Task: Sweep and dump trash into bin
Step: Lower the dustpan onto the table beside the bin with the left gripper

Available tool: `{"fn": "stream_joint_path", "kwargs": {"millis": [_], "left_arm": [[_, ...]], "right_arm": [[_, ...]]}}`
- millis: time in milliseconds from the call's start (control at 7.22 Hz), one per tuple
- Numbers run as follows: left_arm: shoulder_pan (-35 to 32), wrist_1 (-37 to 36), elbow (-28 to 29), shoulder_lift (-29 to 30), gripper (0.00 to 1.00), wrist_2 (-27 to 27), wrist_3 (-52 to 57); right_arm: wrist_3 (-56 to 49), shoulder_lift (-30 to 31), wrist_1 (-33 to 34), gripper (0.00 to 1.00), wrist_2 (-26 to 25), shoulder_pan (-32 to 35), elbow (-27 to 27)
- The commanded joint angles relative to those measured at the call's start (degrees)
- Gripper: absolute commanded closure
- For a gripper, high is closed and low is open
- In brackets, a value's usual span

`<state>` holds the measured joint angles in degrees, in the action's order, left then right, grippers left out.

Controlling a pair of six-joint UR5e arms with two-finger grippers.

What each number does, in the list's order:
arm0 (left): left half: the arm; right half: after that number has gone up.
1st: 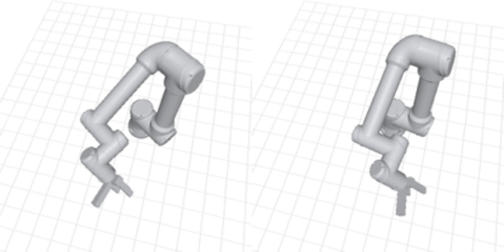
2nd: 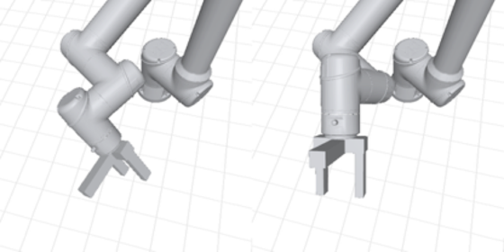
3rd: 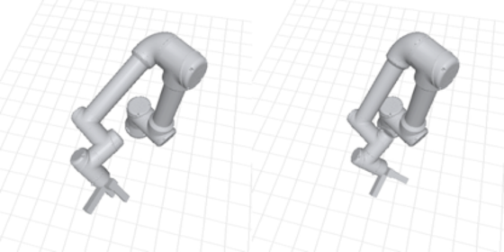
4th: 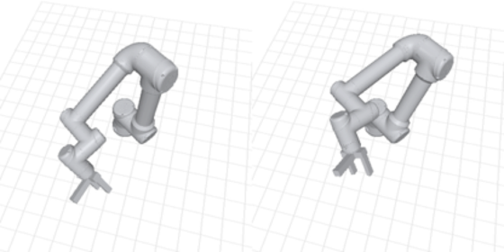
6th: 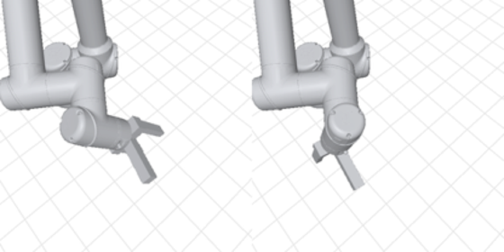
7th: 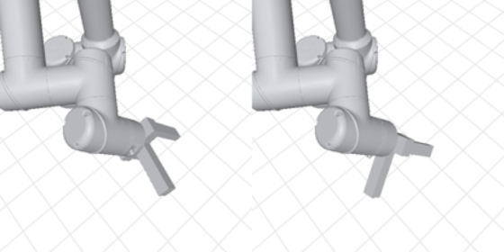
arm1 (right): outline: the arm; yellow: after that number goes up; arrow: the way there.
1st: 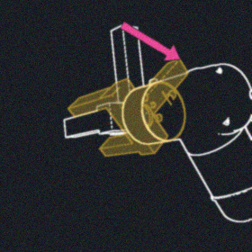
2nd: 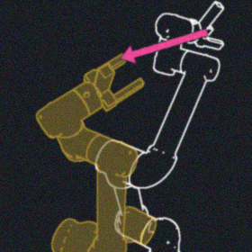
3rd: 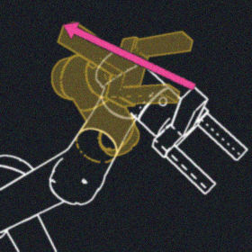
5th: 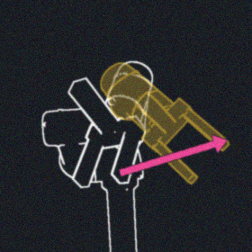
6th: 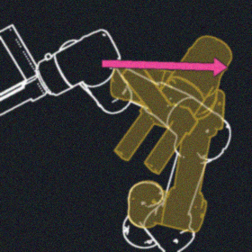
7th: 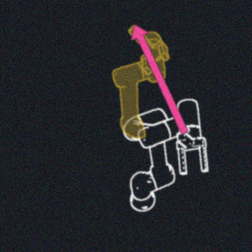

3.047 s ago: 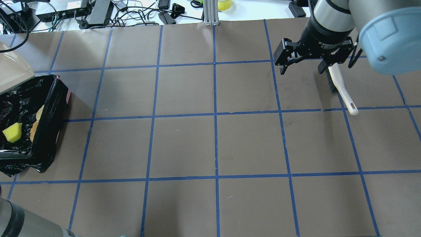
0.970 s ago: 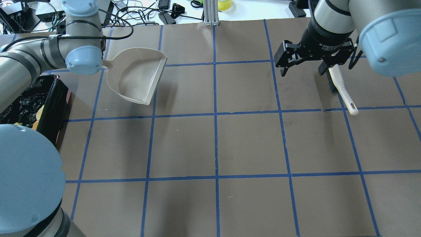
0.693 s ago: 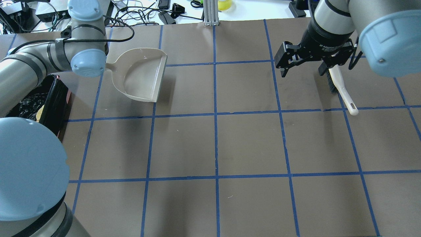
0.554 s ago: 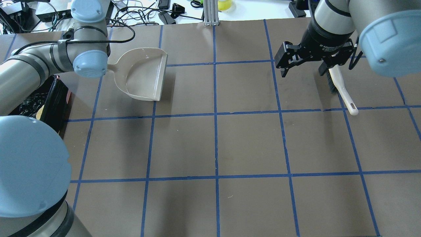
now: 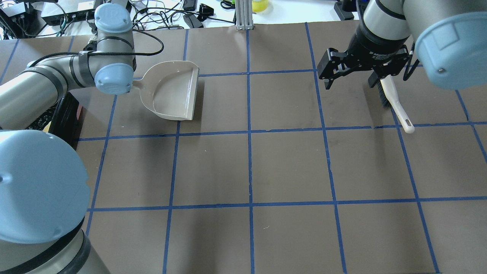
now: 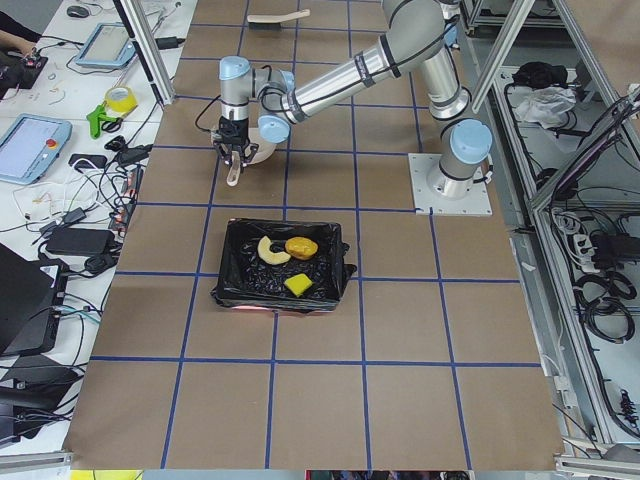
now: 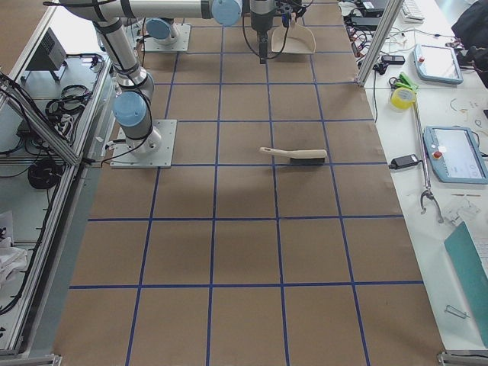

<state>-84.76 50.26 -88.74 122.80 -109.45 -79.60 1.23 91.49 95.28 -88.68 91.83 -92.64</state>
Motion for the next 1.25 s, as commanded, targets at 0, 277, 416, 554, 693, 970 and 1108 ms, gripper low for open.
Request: {"fn": "stream_joint_path", "kwargs": {"millis": [0, 277, 416, 554, 693, 970, 1108], "left_arm": [[-0.06, 0.1, -0.29, 0.34, 1.0, -0.23, 0.76], [-0.06, 0.02, -0.47, 0.78, 1.0, -0.5, 1.47], [-0.06, -0.07, -0.38, 1.21, 1.0, -0.5, 1.55], [-0.06, -0.68, -0.3, 1.39, 1.0, -0.5, 2.34], [0.03, -1.9, -0.38, 1.57, 0.89, -0.59, 2.95], [-0.06, -1.92, -0.65, 1.14, 0.52, -0.67, 3.05], [0.03, -1.92, -0.65, 0.35, 0.34, -0.76, 3.14]], "right_arm": [[0.0, 0.0, -0.01, 0.0, 0.0, 0.01, 0.0], [-0.09, 0.0, 0.08, 0.0, 0.0, -0.07, 0.0], [-0.09, 0.0, 0.08, 0.0, 0.0, -0.07, 0.0], [0.0, 0.0, 0.08, 0.0, 0.0, -0.07, 0.0], [0.0, 0.0, -0.01, 0.0, 0.0, 0.01, 0.0], [-0.09, 0.0, 0.08, 0.0, 0.0, 0.01, 0.0], [0.0, 0.0, 0.08, 0.0, 0.0, 0.01, 0.0]]}}
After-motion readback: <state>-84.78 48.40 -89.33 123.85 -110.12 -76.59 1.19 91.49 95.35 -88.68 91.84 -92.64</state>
